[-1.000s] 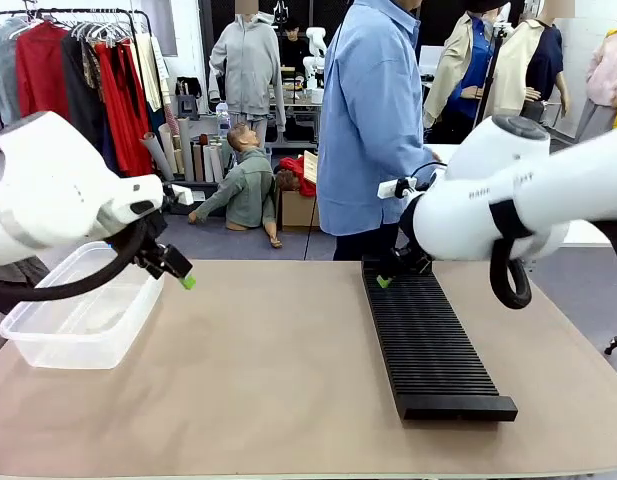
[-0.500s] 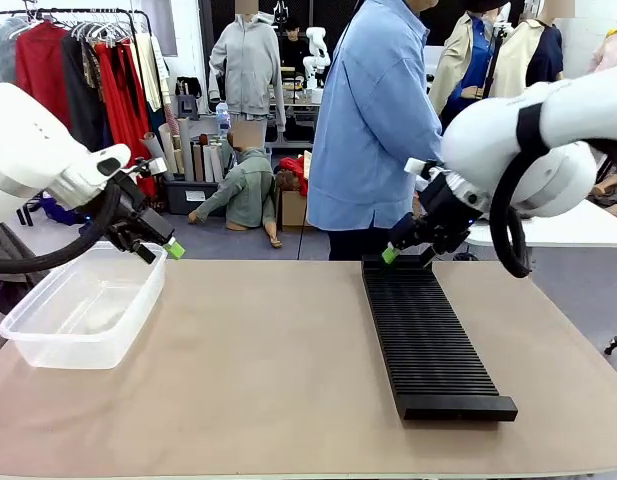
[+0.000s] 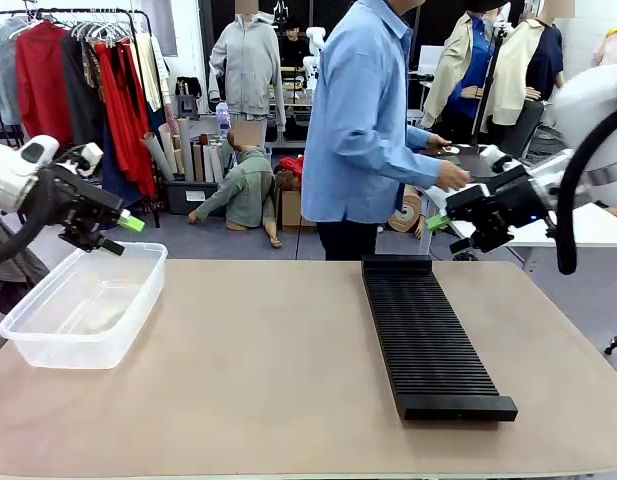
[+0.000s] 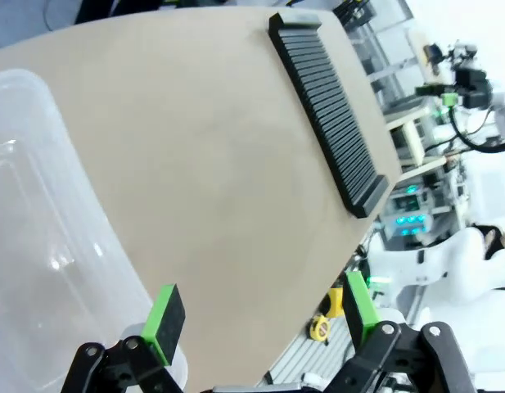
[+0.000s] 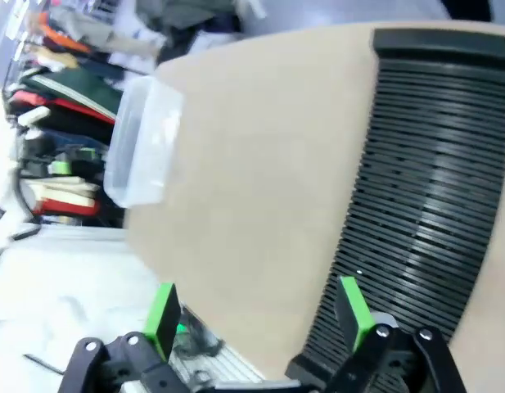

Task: Sort PCBs into racks and boxes based on the side picked up.
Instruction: Pick up the Blank PCB handed by the Human.

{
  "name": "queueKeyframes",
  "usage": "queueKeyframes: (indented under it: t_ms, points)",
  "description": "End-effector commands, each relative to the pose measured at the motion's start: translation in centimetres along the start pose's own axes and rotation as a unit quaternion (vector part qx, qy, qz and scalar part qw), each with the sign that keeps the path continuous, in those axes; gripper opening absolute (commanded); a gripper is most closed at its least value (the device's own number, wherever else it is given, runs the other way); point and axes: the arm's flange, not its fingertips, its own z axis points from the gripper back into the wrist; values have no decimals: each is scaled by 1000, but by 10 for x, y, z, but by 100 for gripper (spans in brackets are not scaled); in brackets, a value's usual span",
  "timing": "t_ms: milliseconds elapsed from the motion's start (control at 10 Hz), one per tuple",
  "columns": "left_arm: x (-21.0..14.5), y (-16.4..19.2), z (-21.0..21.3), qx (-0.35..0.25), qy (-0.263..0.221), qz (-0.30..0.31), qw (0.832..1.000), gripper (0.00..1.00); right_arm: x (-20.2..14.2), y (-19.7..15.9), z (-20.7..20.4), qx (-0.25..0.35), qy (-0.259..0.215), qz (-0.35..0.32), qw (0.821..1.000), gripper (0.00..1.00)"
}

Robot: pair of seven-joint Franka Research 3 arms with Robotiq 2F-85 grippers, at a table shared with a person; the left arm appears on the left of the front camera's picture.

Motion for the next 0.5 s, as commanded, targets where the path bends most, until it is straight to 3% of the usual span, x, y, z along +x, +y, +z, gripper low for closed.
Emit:
queueKeyframes:
  t_ms: [0, 400]
  points:
    - [-6, 14, 12, -35, -29, 17, 999, 100, -3, -24, 23, 105, -37, -22, 994, 100]
    - [-11, 40, 33, -123, -83, 51, 988, 100, -17, -39, 49, 154, -70, -49, 984, 100]
